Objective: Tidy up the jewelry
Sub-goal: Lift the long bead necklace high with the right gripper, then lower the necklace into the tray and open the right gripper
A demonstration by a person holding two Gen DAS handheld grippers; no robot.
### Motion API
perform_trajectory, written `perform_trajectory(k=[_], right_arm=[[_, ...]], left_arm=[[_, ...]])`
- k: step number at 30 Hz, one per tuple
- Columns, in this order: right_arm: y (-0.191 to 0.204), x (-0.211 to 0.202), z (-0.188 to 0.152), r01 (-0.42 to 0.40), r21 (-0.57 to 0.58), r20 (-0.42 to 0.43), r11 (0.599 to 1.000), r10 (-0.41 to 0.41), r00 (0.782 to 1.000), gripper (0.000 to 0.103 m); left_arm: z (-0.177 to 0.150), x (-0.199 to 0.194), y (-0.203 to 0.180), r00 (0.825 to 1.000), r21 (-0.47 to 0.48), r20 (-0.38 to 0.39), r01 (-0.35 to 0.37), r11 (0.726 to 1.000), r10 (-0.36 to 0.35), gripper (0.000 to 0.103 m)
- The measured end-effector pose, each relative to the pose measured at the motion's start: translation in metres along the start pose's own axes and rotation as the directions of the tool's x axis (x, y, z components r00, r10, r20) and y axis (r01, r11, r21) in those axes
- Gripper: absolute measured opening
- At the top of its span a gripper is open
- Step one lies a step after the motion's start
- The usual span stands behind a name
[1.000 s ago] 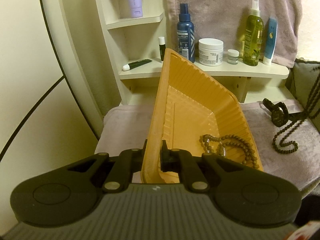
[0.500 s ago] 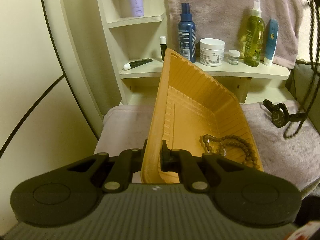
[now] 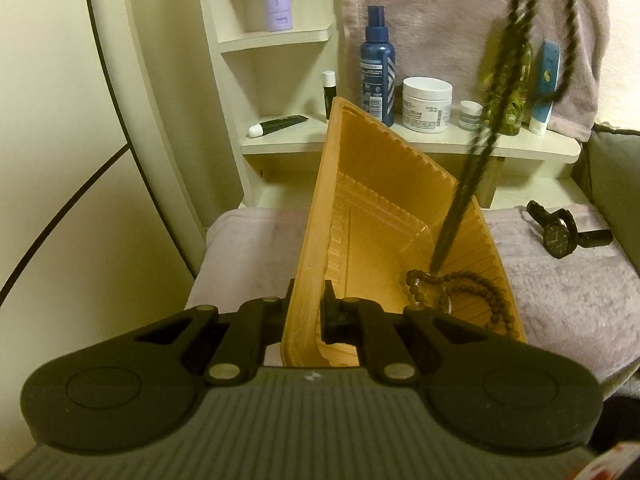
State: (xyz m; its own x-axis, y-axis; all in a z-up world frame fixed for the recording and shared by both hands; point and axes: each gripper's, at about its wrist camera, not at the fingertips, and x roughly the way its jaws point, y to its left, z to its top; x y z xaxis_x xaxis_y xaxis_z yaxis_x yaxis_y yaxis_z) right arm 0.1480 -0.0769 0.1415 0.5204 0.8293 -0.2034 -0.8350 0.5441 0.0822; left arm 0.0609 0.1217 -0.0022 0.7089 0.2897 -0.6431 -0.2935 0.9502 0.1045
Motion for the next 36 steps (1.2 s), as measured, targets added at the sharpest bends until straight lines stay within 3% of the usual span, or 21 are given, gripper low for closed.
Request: perform_trajectory(k=[5,13,23,25,27,36], right_arm=[[-0.004,0.034,-0.033,-0.062,0.099,-0.111,0.993,0.073,0.991,0.007],[-0.014,0.067,-0.094,-0.067,0.218,-0.275,0.974,0.127,0.953,0.007],[-0.026,0.074,-0.141,-0.067,0.320,-0.376,0.945,0.192,0.906,0.008],[-0.028,0.068,-0.145,-0.054,0.320,-0.379,0.946,0.180,0.908,0.020],[-0.033,0.060,-0.148,-0.039,0.333,-0.367,0.942,0.167,0.915,0.055],[-0.058,0.016,-0.162,0.091,0.376,-0.360,0.922,0.055,0.931,0.057]], left_arm=[[0.000,0.001,0.001,1.000,-0.002,-0.002,0.001,1.000,-0.001,0.007],[-0.001,0.002,0.002,1.000,-0.007,-0.004,0.000,1.000,0.000,0.007],[-0.001,0.004,0.002,1.000,-0.008,-0.004,-0.003,1.000,0.003,0.007],[-0.001,0.004,0.002,1.000,-0.007,-0.004,-0.004,1.000,0.004,0.007],[-0.001,0.003,0.002,1.000,-0.007,-0.005,-0.004,1.000,0.004,0.007],[-0.002,0.003,0.001,1.000,-0.003,-0.003,-0.004,1.000,0.004,0.007]])
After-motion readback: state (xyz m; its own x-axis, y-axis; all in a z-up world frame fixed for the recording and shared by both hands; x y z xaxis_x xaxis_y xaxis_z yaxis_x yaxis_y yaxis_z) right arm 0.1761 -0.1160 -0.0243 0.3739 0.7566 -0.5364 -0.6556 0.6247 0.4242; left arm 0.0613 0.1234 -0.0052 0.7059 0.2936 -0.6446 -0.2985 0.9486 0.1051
